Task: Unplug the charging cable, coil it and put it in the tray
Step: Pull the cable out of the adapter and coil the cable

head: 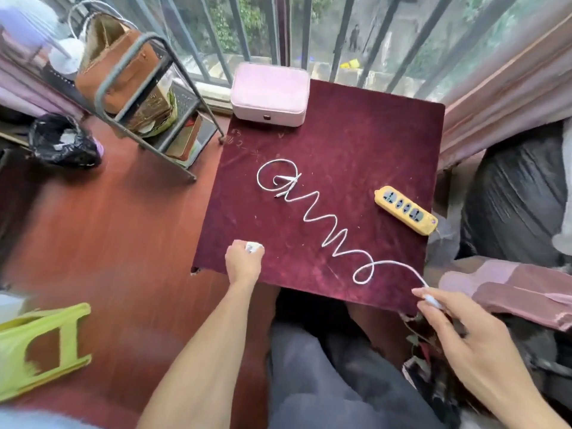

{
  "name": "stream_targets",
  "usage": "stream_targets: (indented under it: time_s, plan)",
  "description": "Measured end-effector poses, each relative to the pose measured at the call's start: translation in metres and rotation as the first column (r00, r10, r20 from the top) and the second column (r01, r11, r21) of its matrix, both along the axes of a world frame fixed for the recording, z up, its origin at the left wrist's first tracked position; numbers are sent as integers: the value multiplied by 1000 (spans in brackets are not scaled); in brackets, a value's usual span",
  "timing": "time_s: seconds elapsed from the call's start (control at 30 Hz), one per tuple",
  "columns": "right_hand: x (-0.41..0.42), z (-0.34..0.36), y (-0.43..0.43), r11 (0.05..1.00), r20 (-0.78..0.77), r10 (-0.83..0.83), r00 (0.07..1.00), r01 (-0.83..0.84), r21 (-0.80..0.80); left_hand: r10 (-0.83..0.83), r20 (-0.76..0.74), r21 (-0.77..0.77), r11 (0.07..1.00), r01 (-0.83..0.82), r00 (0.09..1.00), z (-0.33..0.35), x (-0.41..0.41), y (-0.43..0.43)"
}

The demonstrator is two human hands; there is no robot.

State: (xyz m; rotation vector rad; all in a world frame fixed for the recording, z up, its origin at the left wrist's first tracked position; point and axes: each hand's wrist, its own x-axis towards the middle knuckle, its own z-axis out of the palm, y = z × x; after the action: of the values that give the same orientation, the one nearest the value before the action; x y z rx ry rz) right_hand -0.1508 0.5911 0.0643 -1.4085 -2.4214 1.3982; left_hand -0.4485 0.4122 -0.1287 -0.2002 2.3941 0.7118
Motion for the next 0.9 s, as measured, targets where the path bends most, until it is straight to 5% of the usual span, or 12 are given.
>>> stream_targets:
  time_s: [0.27, 0.5, 0.57, 0.67, 0.77, 0.9]
  plan:
    - [0, -11, -20, 999, 57, -31, 998, 29, 35, -57, 11, -81, 995, 58, 998, -53, 3, -8]
    - [-4, 1, -19, 986, 18, 43, 999, -45, 159, -164, 27, -153, 974, 166, 986, -11, 12, -4]
    - [-6, 9, -10, 942, 57, 89, 994, -103, 320, -174, -9, -42, 984, 174, 985, 24, 21, 3]
    - [-15, 40, 3, 858, 87, 154, 984, -177, 483, -192, 193, 269, 953, 137, 962, 98, 41, 25]
    - [-22, 72, 6, 905, 19, 134, 991, -130, 405, -275, 431, 523, 852, 10, 859, 177, 69, 48]
    - [-24, 99, -9, 962, -227, 68, 971, -4, 273, -387, 544, 666, 739, -102, 745, 255, 107, 70]
